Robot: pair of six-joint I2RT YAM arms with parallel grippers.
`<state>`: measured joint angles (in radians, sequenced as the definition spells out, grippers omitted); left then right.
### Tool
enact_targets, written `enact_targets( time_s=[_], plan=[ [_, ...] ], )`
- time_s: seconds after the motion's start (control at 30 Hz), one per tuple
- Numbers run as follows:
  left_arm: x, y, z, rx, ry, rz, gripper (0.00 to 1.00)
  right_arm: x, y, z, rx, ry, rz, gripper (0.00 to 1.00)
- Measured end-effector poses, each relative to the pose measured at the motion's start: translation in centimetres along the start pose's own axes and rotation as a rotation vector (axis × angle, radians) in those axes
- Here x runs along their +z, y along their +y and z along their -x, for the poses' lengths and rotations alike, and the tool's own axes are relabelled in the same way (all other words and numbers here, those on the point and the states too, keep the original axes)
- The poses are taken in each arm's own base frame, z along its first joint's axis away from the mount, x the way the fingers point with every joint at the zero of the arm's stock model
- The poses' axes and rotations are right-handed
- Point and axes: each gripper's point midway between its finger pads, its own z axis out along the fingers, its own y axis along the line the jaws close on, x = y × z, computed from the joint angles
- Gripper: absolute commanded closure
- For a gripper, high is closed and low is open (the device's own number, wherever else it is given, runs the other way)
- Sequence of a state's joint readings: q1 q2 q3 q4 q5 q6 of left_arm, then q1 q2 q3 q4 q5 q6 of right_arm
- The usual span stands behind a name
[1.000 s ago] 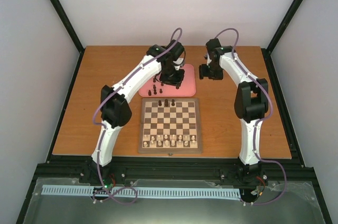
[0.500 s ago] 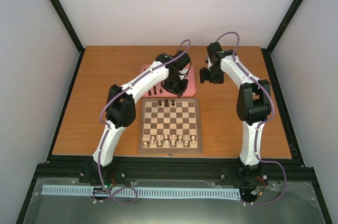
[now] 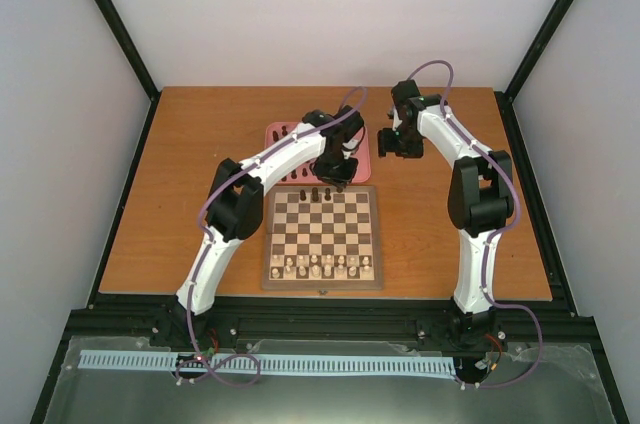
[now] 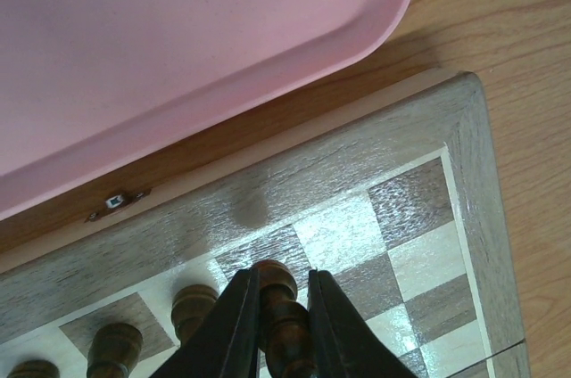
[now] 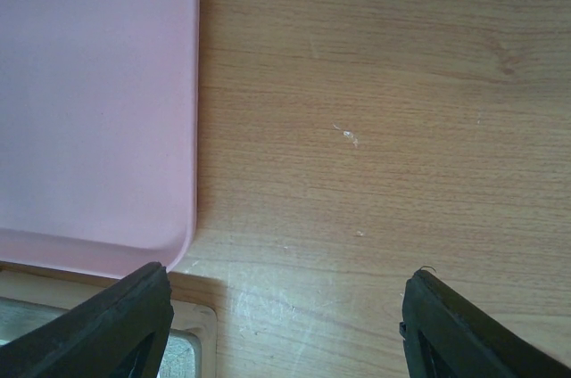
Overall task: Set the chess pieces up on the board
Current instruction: Place the chess piece on the chessboard.
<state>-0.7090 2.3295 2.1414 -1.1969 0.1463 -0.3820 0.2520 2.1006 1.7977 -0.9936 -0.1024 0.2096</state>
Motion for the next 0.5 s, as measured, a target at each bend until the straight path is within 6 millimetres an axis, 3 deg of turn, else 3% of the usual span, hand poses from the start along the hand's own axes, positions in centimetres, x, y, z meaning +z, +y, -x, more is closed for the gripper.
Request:
enact_targets(
  time_s=[0.5],
  plan=[
    [1.01,0.31,-0.18,0.017,0.018,0.012,0.96,0.04,0.07,0.01,-0.001,-0.001,0.004,0.29]
  ],
)
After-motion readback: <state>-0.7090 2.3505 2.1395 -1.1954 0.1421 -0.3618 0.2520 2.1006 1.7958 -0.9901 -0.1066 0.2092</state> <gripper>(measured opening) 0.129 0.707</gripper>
